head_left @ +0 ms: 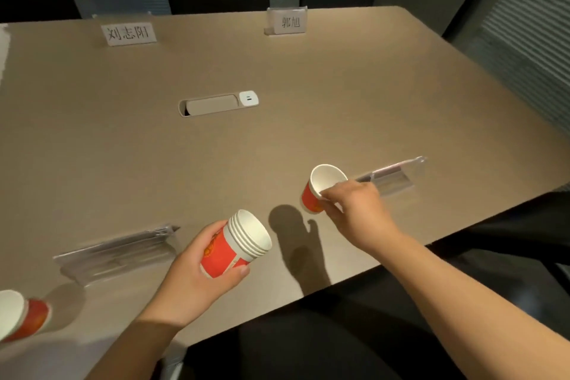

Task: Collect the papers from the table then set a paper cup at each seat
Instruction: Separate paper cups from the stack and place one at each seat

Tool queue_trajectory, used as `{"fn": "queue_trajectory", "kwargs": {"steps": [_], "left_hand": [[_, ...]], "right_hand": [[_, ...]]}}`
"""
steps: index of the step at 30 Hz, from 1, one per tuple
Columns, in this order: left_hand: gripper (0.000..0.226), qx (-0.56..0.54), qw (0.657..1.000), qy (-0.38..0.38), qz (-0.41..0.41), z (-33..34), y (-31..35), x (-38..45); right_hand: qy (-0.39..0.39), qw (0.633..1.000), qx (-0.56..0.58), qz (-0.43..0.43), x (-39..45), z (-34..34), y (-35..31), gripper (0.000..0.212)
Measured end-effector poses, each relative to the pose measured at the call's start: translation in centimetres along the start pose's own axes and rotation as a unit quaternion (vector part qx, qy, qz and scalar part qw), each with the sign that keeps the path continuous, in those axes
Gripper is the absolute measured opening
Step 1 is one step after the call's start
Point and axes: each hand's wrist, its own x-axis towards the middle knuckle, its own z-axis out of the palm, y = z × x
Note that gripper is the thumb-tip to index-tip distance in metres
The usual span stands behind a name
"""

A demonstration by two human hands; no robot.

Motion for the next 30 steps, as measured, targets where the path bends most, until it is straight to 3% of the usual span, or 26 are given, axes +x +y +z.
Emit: {"fn": "queue_trajectory", "kwargs": {"steps": [5,8,10,13,15,17,19,21,27,30], "left_hand": [[0.072,0.004,0.999,0.030,-0.030,4.4,2.5,-1.1],[0.070,0.017,0.998,0.040,-0.037,5.5,3.8,-1.5],[0.074,0.029,0.997,0.044,-0.052,6.0,4.5,-1.4],[0.068,0.023,0.997,0.045,-0.052,7.1,5.7,-0.5],[0.065,0.022,0.999,0.018,-0.032,8.0,6.7,0.7],[0.062,0.021,1.000,-0.020,-0.006,9.4,8.0,1.9],[0.062,0.017,0.998,-0.046,0.026,11.1,9.3,2.9],[0.063,0.020,0.997,-0.061,0.049,12.8,10.6,3.7],[0.065,0.016,0.992,-0.093,0.080,18.6,13.4,5.9],[0.064,0.017,0.994,-0.082,0.073,23.0,14.3,7.2]], "right_hand": [[-0.167,0.974,-0.151,-0.035,1.0,6.8,4.8,0.018],[-0.194,0.968,-0.156,-0.041,0.5,8.1,6.0,0.022],[-0.166,0.978,-0.116,-0.039,0.1,7.2,6.2,0.026],[-0.059,0.995,0.071,-0.036,-1.3,3.0,5.7,0.028],[-0.039,0.971,0.235,-0.039,-2.9,-0.8,5.0,0.029],[-0.090,0.940,0.327,-0.035,-4.6,-4.2,4.3,0.028],[-0.163,0.934,0.318,-0.026,-5.7,-6.4,4.5,0.024],[-0.183,0.940,0.287,-0.009,-6.4,-7.9,5.7,0.021],[-0.122,0.920,0.363,0.080,-7.0,-11.6,12.5,0.009],[-0.094,0.911,0.392,0.088,-6.7,-12.6,17.7,0.016]]}}
